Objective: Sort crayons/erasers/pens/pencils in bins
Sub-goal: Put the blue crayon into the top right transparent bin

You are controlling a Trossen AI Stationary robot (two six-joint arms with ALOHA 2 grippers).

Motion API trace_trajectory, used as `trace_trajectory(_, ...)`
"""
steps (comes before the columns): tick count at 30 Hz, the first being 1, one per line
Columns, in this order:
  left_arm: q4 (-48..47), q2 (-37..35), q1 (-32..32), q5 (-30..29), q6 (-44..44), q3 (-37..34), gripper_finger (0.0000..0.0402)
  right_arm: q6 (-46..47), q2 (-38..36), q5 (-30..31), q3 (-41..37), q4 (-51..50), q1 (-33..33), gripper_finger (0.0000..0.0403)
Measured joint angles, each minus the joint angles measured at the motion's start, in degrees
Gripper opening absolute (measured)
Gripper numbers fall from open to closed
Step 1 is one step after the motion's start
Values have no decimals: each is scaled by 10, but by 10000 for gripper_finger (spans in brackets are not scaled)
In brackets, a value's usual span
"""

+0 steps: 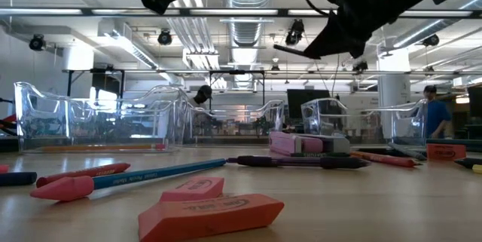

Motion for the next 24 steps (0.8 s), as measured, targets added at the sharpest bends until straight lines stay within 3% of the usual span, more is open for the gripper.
trace_trajectory(7, 0, 0, 0, 0, 0, 0, 141, 16, -75, 54, -1, -122, -148, 18)
trace_trajectory(13, 0, 0, 0, 0, 0, 0, 141, 15, -95, 50, -4, -221, -269, 18)
trace_trajectory(24, 0, 0, 0, 0, 0, 0, 141, 12, -43, 43, -17, -239, -307, 33)
